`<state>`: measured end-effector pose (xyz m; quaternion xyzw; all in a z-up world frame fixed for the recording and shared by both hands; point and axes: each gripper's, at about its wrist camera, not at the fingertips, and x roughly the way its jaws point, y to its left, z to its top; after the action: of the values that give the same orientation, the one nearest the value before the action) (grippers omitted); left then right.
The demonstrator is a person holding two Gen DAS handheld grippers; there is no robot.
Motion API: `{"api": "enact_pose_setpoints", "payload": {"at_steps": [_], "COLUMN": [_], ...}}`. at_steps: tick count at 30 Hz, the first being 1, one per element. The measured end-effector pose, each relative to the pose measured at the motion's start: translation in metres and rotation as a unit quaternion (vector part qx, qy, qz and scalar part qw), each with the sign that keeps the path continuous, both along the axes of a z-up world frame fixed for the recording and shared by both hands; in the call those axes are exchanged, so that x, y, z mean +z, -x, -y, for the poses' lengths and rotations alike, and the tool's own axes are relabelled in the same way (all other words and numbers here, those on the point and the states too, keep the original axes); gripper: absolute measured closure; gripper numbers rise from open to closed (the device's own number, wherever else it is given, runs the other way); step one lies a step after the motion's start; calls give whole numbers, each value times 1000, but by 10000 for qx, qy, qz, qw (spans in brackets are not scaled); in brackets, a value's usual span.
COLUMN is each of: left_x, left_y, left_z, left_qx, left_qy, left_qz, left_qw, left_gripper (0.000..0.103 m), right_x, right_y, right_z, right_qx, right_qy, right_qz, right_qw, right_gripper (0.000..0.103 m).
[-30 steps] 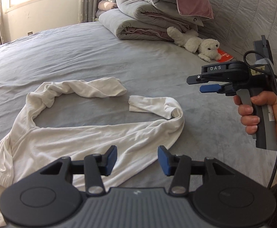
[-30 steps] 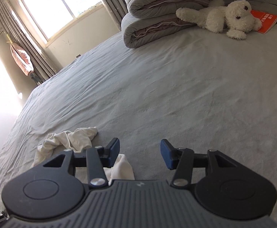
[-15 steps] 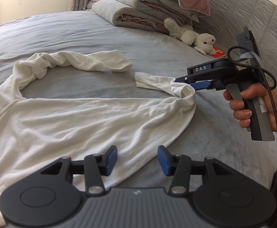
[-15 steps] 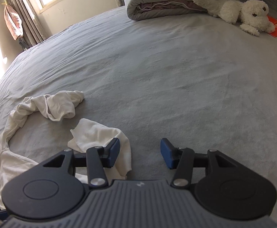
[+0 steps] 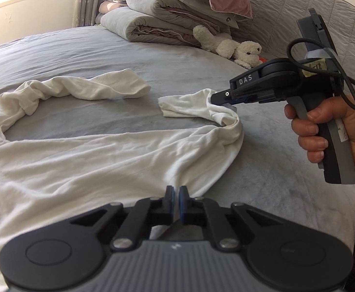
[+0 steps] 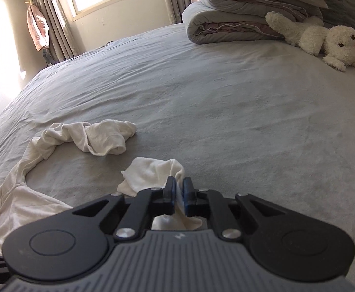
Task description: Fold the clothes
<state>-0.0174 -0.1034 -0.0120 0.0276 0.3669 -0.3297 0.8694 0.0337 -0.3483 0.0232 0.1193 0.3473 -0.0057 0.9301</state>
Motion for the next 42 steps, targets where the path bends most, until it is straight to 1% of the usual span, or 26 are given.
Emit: {"api": "enact_pose_setpoints", "payload": {"at_steps": [3,6,8,10,13,14,15,17,19,20,22,23,25,30,32,33,35,36,37,39,42], "left_x": [4,10,14,17,13,10,9,9,10,11,9,6,1,-7,-8,-9,-9,-9,-9,-7,0], "left_y": [3,7,10,11,10,10,10,11,13,15,17,17,17,15,15,15,16,17,17,17,22], "left_z": [-1,-2,-3,-3,-1,-1,-1,-2,-1,0,3,5,10,14,15,16,18,18,19,17,18], "left_qx": [-30,-114,-172,-270,-405,-450,-473,-560,-670,-722,-816,-853,-878,-854,-832,-821,-805,-775,-737,-725,-854], "left_qy": [-9,27,98,190,138,156,200,349,428,454,450,414,323,318,318,316,256,203,122,179,295], "left_qz": [11,45,62,19,-89,-155,-218,-282,-255,-242,-247,-258,-290,-236,-185,-158,-88,-39,5,-43,-48], "left_qw": [10000,9999,9998,9995,9990,9987,9984,9974,9965,9961,9953,9952,9952,9956,9959,9960,9964,9968,9972,9972,9959], "left_gripper": [101,101,101,101,100,100,99,99,91,89,81,80,80,80,80,80,85,95,103,103,103], "right_x": [9,18,22,23,18,17,17,17,18,18,14,10,2,-13,-15,-15,-15,-14,-12,-8,3], "right_y": [8,16,20,23,22,22,23,26,30,32,34,33,32,26,25,24,23,24,25,27,34], "right_z": [12,25,32,38,45,49,53,61,71,75,83,84,85,74,68,64,58,57,57,57,63], "right_qx": [-240,-567,-812,-938,-854,-875,-913,-1001,-1099,-1121,-1108,-1086,-1036,-864,-764,-710,-610,-613,-666,-771,-1018], "right_qy": [41,202,361,417,260,159,91,62,26,-16,-122,-153,-192,-96,-30,-7,45,85,133,228,352], "right_qz": [164,260,228,112,-99,-140,-169,-174,-155,-166,-275,-387,-576,-732,-712,-694,-664,-643,-605,-527,-314], "right_qw": [9996,9978,9958,9947,9960,9959,9956,9948,9938,9936,9934,9932,9928,9935,9945,9951,9959,9960,9959,9954,9937], "right_gripper": [95,95,95,95,94,92,87,82,67,66,65,65,65,65,65,66,82,94,98,100,101]}}
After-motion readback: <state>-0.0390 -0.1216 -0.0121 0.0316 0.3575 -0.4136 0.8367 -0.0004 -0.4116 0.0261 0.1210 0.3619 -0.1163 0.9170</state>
